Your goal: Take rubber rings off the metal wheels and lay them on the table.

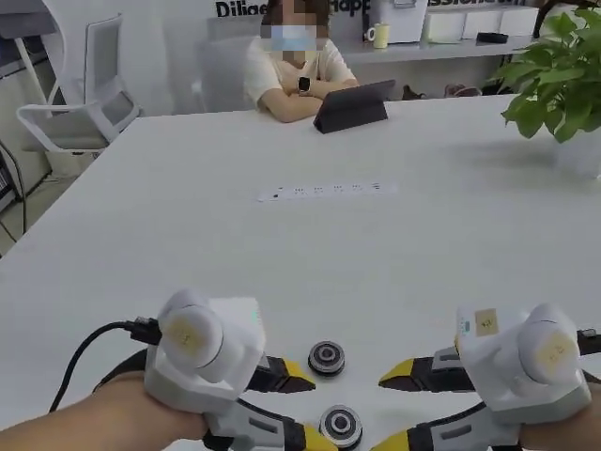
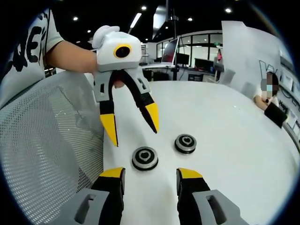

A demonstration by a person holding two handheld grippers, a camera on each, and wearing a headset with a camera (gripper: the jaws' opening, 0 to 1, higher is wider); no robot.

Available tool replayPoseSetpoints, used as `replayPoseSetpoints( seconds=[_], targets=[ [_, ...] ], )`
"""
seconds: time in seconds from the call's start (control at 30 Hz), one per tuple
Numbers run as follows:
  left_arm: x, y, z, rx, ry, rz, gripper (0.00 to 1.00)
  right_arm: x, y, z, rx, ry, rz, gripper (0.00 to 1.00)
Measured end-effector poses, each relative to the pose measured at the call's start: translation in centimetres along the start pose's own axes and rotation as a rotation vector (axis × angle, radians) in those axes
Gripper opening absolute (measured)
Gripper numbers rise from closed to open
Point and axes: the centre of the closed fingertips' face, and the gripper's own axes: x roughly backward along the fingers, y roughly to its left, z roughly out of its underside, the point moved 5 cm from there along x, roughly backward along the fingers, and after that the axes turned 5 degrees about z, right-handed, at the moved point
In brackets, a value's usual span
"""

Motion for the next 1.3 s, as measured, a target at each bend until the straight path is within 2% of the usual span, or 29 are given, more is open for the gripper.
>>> replayPoseSetpoints(
  seconds=[0.43,0.83,1.0,1.03,1.3],
  targets=[
    [-1.5,-0.2,0.6,0.015,0.031,0.025,0.28,-0.2,0.1,0.2,-0.008,0.002,-0.004,0.41],
    [-2.2,-0.1,0.5,0.030,0.033,0.025,0.20,-0.1,0.1,0.7,-0.014,0.009,-0.003,0.41],
    [-2.4,-0.3,0.6,0.019,0.036,0.017,0.15,-0.2,0.1,0.7,-0.015,0.009,-0.003,0.41],
    [-2.4,-0.2,0.5,-0.006,0.039,0.003,0.14,-0.2,0.1,0.7,-0.014,0.010,-0.004,0.41],
    [-2.4,0.2,0.6,-0.032,0.044,-0.035,0.08,-0.5,0.1,0.7,-0.016,0.014,-0.011,0.40]
  ],
)
